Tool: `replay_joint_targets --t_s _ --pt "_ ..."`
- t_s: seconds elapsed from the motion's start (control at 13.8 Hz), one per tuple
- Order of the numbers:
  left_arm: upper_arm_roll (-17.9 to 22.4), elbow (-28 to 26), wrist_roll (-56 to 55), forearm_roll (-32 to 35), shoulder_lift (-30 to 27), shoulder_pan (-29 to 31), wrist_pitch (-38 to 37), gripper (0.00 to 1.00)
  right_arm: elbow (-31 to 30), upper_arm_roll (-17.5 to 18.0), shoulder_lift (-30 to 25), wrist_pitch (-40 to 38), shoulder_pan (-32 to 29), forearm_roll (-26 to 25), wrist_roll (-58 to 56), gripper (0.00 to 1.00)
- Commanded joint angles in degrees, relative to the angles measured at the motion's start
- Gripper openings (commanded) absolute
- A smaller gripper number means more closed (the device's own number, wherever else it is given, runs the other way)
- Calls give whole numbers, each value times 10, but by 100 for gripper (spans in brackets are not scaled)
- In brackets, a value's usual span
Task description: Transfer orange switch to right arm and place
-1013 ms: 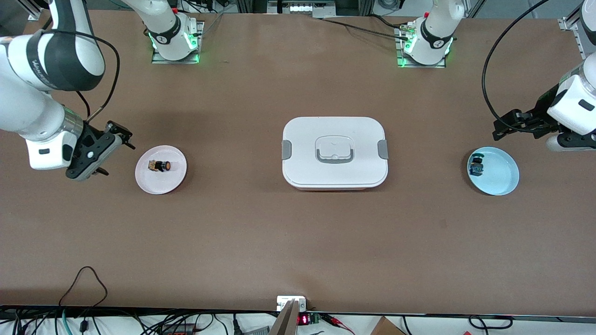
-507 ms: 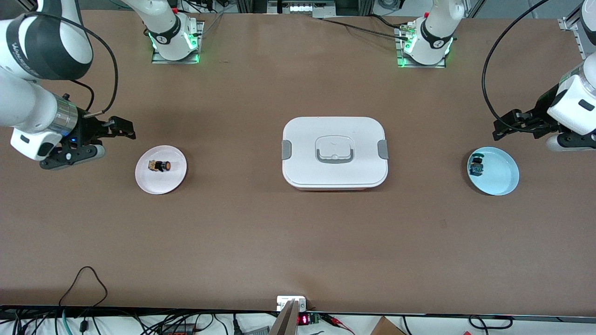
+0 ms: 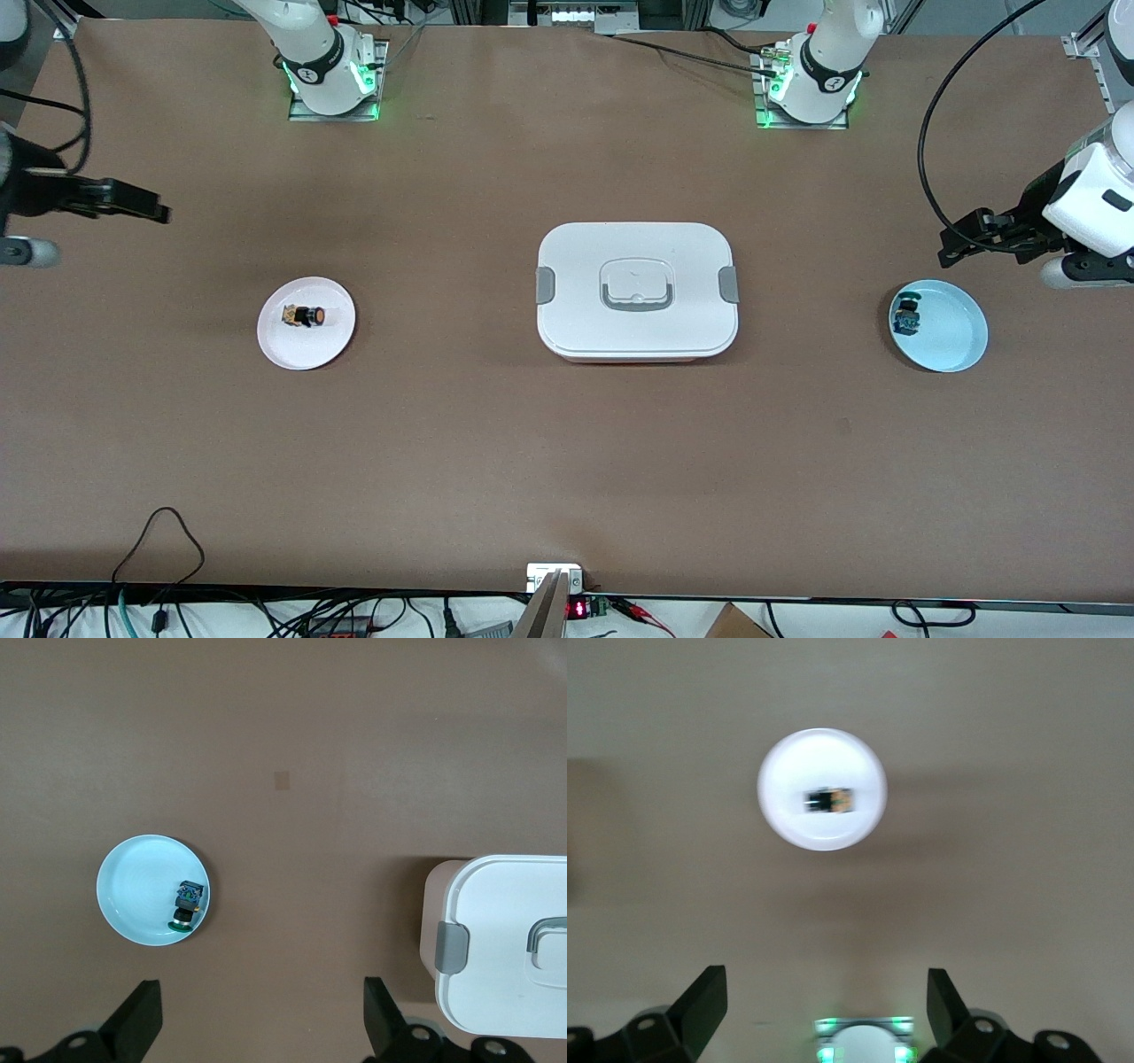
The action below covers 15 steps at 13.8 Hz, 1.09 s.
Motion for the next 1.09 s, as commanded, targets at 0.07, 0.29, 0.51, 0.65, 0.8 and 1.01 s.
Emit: replay_joint_targets --t_s 0.07,0.29,0.51,0.65,0.8,1.01 --pt "-4 18 -8 6 8 4 -12 100 -6 12 1 39 5 -48 -23 100" --pt "-4 18 -8 6 8 4 -12 100 -83 8 -38 123 4 -12 -22 100" --pt "-4 18 -8 6 8 4 -12 100 -119 6 -66 140 3 -6 -18 100" --pt "-4 18 -8 6 8 4 -12 100 -116 6 -67 115 3 -11 -17 100" --pt "-4 18 -8 6 9 4 -12 100 -114 6 -65 115 1 -10 -17 100" --pt "-4 18 -8 6 8 4 -12 100 -110 5 -59 120 -2 -14 -23 100"
